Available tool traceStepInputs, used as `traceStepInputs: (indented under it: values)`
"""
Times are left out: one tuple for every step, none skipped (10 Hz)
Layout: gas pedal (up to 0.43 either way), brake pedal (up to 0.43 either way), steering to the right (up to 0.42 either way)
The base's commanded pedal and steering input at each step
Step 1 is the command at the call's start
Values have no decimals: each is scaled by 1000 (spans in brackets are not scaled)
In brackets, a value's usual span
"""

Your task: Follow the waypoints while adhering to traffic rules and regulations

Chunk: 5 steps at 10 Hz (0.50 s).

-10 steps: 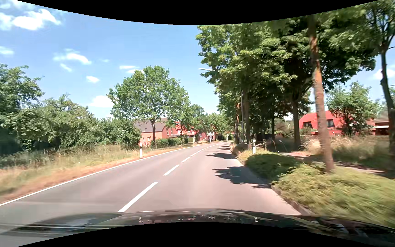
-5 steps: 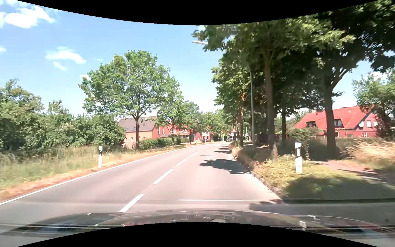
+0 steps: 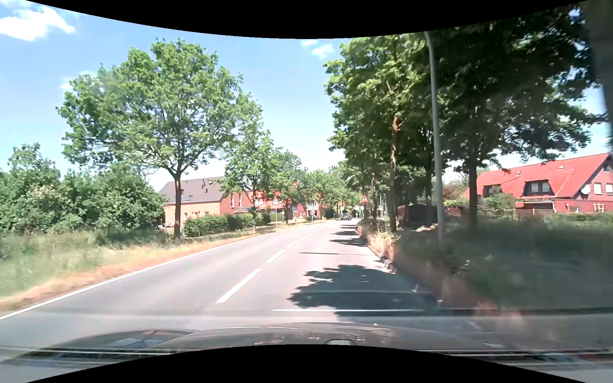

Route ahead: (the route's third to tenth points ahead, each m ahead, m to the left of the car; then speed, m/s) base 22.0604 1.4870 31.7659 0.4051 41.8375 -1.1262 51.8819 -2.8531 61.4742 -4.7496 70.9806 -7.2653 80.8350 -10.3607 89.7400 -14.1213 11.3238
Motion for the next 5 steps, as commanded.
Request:
traceStepInputs:
  values:
    - [169,0,15]
    - [169,0,16]
    - [169,0,15]
    - [169,0,17]
    - [169,0,17]
